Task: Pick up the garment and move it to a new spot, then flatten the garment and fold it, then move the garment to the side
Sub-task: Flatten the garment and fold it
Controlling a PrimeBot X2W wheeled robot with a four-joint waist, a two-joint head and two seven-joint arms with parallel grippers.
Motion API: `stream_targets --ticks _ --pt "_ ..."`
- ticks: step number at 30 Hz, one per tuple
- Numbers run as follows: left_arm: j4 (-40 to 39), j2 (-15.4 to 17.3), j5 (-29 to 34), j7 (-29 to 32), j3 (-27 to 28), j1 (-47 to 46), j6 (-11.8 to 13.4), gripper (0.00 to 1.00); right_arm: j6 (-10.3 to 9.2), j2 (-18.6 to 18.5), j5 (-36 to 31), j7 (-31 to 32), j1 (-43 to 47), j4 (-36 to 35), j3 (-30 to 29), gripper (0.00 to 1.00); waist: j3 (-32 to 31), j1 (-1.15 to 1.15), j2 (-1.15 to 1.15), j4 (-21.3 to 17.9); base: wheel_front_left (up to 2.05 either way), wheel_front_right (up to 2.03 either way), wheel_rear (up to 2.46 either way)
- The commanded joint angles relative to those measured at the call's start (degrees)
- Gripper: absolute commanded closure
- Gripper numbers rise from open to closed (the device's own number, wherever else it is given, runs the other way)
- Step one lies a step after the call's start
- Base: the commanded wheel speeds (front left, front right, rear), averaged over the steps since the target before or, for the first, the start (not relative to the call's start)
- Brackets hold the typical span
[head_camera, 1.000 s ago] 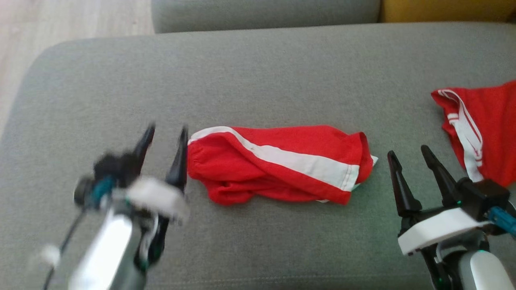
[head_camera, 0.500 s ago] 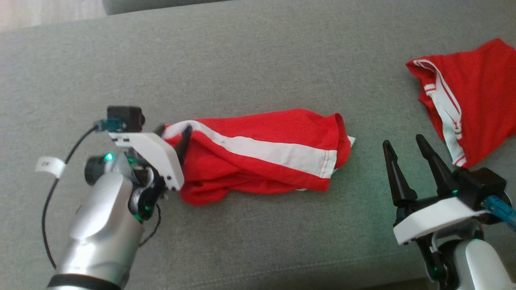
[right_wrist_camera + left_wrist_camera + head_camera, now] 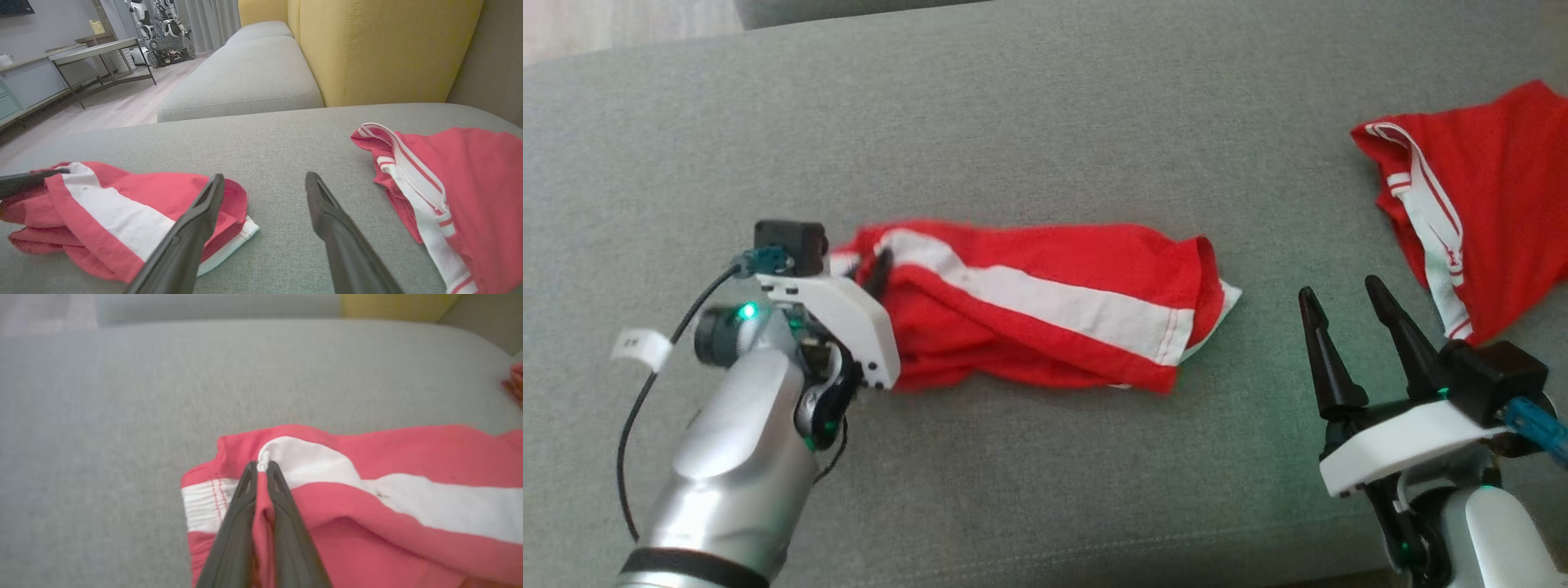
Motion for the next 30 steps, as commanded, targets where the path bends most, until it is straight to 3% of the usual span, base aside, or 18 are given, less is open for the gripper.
stream_targets --ticks 1,7,9,14,22,23,24,30 --pt "-3.9 2.3 1.5 -3.7 1.8 -2.0 1.2 1.0 -0.04 0.1 0.6 -0.3 -1.7 -1.9 0.8 0.0 -0.6 -0.01 0.0 0.6 0.0 0.0 0.0" --pt "-12.0 3.0 4.6 -10.4 0.8 3.8 5.2 1.0 -0.04 0.3 0.8 0.1 -0.6 -2.1 0.6 0.0 -1.8 -0.01 0.0 1.6 0.0 0.0 0.0" --pt "-17.3 3.4 5.4 -12.8 0.2 10.6 7.7 1.0 -0.04 0.4 1.0 0.4 0.1 -2.4 0.5 0.0 -2.4 -0.01 0.0 1.9 0.0 0.0 0.0" --pt "-21.9 3.7 6.2 -16.0 -0.4 19.2 10.6 1.0 -0.04 0.5 1.0 0.7 0.7 -3.0 0.0 0.0 -2.6 -0.01 0.0 2.5 0.0 0.0 0.0" --pt "-20.2 0.9 5.9 -18.4 -1.0 25.0 10.6 1.0 -0.04 0.6 1.0 1.7 0.8 -4.0 -0.8 0.0 -2.7 -0.01 0.0 3.8 0.0 0.0 0.0" --pt "-19.5 0.5 5.5 -18.5 -0.7 25.0 10.4 0.58 -0.04 0.6 1.0 1.8 0.8 -4.1 -0.8 0.0 -2.8 -0.01 0.0 3.9 0.0 0.0 0.0" --pt "-19.1 0.1 5.2 -18.6 -0.4 24.8 10.2 0.0 -0.04 0.6 1.1 1.9 0.8 -4.2 -0.8 0.0 -3.0 -0.01 0.0 4.0 0.0 0.0 0.0" --pt "-20.0 -0.4 5.2 -18.7 1.6 24.1 9.1 0.0 -0.04 1.0 0.8 1.7 1.5 -4.9 -1.5 0.0 -4.9 -0.01 0.0 4.1 0.0 0.0 0.0"
